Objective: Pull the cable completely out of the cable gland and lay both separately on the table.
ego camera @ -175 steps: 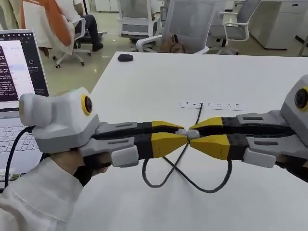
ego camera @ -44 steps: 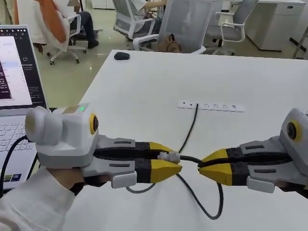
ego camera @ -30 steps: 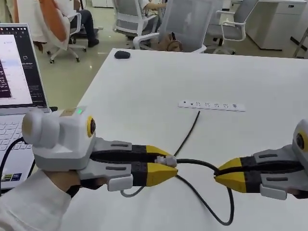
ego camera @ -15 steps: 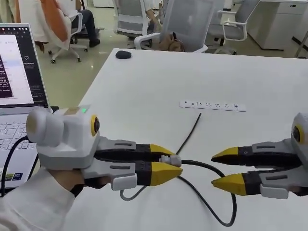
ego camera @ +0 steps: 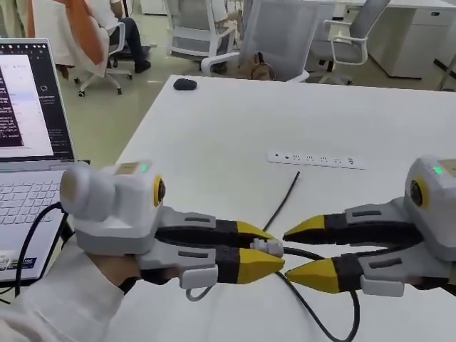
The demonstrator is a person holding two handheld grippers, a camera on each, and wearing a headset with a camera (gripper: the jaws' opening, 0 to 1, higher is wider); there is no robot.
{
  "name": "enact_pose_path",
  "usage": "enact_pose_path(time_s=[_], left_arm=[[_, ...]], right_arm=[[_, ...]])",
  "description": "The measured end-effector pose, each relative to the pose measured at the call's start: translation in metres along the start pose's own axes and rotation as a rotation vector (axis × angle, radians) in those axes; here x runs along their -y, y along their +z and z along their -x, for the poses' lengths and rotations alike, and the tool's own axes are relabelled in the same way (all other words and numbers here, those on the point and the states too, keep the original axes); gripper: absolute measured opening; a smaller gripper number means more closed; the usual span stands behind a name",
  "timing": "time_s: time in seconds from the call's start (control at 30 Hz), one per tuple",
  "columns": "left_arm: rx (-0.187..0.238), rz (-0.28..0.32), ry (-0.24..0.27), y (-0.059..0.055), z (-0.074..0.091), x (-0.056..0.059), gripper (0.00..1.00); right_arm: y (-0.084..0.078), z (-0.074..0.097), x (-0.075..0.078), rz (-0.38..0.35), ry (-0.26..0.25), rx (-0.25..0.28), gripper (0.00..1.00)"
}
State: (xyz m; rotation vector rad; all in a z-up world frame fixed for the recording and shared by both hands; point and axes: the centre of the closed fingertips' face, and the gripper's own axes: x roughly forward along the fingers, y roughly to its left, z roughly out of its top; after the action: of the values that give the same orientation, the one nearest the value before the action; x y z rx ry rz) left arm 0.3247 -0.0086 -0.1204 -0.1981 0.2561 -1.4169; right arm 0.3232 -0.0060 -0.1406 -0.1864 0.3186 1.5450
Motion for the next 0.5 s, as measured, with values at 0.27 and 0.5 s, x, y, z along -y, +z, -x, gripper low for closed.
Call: enact_pose_path(time_s=[0.27,0.5], left_arm=[[-0.007,0.004,0.002,-0.0009,-0.0002,-0.0018,0.17],[-0.004,0.001,0.004,0.0011,-0.0002,-0.0046,0.17]], right_arm=[[-0.0066,-0.0013,-0.0027,0.008,0.009,-0.02,0.09],[-0.0059,-0.001,-0.0027,0.025,0.015,-0.006,0.03]])
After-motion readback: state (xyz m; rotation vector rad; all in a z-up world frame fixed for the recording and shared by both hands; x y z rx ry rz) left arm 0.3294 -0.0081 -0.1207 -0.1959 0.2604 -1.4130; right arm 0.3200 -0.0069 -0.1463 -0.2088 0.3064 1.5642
